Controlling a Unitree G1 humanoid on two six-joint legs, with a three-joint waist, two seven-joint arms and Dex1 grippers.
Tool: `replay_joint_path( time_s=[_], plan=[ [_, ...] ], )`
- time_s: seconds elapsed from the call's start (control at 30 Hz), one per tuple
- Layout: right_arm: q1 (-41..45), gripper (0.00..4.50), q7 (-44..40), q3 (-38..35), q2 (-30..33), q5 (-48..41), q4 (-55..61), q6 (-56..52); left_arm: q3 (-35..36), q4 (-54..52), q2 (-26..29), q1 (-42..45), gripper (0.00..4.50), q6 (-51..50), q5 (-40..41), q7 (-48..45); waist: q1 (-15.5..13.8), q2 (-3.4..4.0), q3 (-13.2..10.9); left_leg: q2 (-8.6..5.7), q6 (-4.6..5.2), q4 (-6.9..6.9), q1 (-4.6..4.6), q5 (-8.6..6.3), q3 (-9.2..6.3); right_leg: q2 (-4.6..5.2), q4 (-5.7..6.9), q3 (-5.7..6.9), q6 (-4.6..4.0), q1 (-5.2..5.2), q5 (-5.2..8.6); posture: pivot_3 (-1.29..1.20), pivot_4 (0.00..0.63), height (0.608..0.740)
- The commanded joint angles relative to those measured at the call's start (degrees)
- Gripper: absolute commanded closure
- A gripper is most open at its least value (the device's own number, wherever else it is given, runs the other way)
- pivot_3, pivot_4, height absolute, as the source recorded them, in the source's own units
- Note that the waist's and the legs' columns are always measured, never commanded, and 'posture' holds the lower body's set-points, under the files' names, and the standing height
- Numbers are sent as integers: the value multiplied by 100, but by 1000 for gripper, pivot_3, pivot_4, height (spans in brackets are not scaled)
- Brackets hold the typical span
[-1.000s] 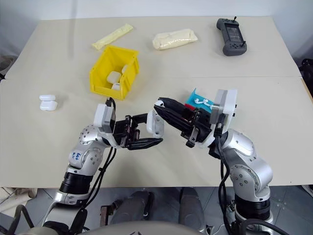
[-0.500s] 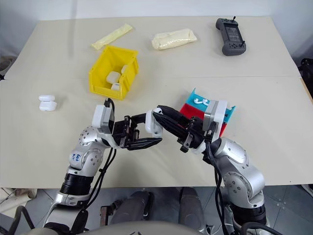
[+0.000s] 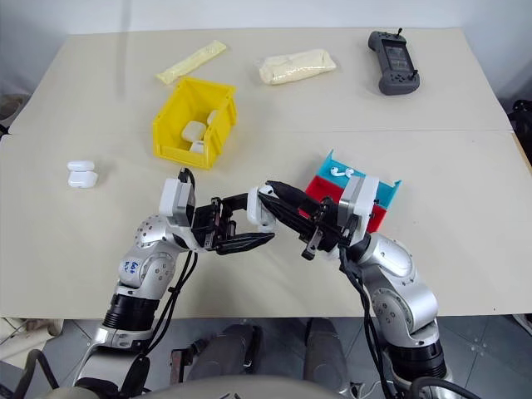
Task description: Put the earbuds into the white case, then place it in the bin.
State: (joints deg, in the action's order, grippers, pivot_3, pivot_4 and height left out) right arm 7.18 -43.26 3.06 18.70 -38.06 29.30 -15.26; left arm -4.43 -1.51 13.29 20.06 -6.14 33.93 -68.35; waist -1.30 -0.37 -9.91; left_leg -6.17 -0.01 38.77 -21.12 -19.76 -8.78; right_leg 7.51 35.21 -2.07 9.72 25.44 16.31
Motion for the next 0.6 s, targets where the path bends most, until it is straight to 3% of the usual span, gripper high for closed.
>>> replay_joint_path(
  time_s=[0.03,0.3,0.6],
  plan=[
    [-83,4020,-205,-81,258,-214,141,-175,214,-108,-96,216,1703,161,148,134,-5,0,0,0,0,0,0,0,0,0,0,0,0,0,0,0,150,740],
    [35,4020,-485,-246,699,-518,186,-306,207,-59,-101,249,1703,213,119,119,-3,0,0,1,0,-1,-1,0,0,-1,-2,0,0,0,0,0,150,740],
    [492,4020,-403,-118,645,-551,30,-582,65,-44,-18,228,1703,357,-20,-100,-4,0,0,2,0,0,-1,0,0,-1,-2,0,0,0,0,0,150,740]
  ],
)
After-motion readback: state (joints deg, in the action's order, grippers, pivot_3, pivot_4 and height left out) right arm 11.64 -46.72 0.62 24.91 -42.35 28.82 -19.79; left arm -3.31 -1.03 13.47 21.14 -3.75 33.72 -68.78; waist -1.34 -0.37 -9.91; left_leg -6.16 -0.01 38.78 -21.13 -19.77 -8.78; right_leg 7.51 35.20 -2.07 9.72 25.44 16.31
